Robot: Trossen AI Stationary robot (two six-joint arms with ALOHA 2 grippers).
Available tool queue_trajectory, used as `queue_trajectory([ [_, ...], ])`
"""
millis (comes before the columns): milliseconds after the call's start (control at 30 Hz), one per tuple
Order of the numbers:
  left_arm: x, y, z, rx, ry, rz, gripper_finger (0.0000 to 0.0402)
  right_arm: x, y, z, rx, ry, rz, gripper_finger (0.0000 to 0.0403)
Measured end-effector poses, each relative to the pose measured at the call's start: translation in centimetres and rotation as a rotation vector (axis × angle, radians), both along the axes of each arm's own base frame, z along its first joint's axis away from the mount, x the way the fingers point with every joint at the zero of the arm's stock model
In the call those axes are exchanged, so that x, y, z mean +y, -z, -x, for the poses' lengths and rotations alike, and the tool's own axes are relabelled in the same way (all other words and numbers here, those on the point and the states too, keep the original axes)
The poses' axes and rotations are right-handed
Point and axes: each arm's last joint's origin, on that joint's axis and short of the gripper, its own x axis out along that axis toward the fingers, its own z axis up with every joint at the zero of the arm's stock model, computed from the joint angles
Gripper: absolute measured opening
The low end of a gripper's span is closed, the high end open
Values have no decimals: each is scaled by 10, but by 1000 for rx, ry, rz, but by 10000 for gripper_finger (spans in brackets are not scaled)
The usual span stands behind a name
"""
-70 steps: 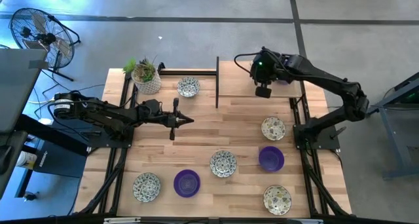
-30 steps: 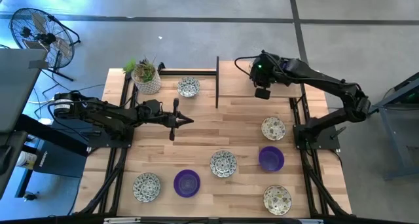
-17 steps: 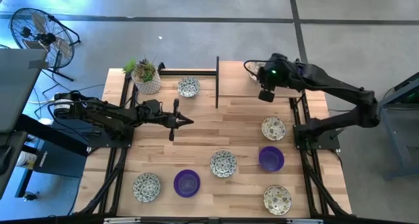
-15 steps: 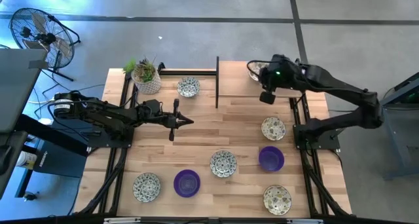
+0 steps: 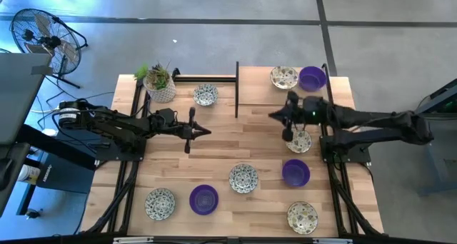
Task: Pick & Place Mini bowls
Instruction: Put the bottom right blue patterned bowl on the shelf
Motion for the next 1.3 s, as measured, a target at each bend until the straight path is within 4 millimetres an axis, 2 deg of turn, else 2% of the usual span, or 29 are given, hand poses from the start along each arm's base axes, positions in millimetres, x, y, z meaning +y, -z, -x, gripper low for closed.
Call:
queue_trajectory([
  [133,1,0,0,0,-21,-9,3,17,18,-1,25,-40,-48,6],
  [433,0,-5,-1,-51,-7,-7,3,56,24,-6,35,-97,-144,5],
  [600,0,-4,-1,-50,-7,-7,3,72,36,-11,90,-91,-261,43],
  [733,1,-1,-2,-34,-21,-6,3,85,42,-23,193,-135,-278,88],
  [1000,1,0,-3,-28,-26,-5,3,130,32,-62,497,-282,-74,146],
  [1300,1,1,-3,-19,-26,14,3,180,44,-90,698,-430,202,167],
])
